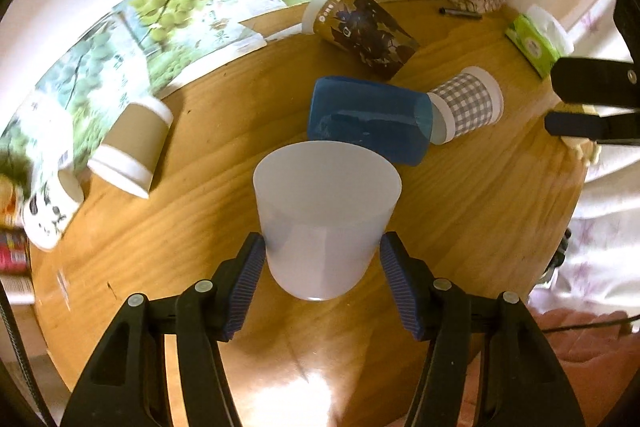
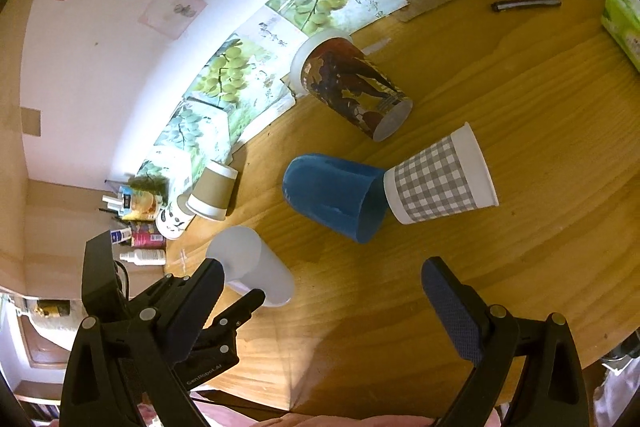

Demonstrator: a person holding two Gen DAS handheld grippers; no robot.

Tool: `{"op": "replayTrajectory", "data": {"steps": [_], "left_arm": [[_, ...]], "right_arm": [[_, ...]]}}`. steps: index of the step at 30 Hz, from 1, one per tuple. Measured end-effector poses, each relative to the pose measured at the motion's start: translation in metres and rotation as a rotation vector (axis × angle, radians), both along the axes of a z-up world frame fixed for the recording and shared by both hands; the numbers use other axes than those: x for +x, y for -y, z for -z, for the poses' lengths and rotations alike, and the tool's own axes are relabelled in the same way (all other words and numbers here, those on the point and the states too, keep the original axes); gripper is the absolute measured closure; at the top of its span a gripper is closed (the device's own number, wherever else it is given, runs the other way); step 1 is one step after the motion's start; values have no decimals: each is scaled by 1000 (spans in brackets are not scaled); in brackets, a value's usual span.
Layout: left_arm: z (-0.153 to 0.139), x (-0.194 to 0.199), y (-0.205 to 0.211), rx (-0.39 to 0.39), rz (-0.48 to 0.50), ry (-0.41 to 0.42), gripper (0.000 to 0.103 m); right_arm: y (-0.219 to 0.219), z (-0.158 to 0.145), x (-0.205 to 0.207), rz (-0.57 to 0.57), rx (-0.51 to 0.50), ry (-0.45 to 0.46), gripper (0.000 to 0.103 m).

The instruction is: Flip cup upright

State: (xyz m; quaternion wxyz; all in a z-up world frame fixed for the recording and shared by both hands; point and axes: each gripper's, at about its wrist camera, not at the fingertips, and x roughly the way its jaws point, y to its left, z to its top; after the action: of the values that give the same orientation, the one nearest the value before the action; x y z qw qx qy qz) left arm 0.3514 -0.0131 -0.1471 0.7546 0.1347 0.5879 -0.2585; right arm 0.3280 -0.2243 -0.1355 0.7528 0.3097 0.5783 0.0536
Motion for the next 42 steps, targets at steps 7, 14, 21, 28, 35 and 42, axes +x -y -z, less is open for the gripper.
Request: {"op": "replayTrajectory", "data": {"steps": [7, 14, 21, 28, 35, 42], "left_arm": [[-8, -21, -14, -84, -154, 25, 42], [-3, -41, -30, -183, -299, -3, 87], [2, -65, -31, -215, -329, -7, 87], [7, -81, -40, -254, -394, -14, 87], [19, -93, -51, -283, -494, -42, 87], [24, -98, -54, -301, -573, -47, 87]], "right_arm": [[-4, -9, -17, -29, 2, 19, 4], [-7, -18, -34, -44, 15, 46, 4], [-9, -27, -54, -56, -7, 78, 4], [-9, -24, -76, -63, -56, 81, 4], [-13, -19, -92, -98, -108, 118, 4], [-16, -23, -83, -137, -172, 217, 4]]}}
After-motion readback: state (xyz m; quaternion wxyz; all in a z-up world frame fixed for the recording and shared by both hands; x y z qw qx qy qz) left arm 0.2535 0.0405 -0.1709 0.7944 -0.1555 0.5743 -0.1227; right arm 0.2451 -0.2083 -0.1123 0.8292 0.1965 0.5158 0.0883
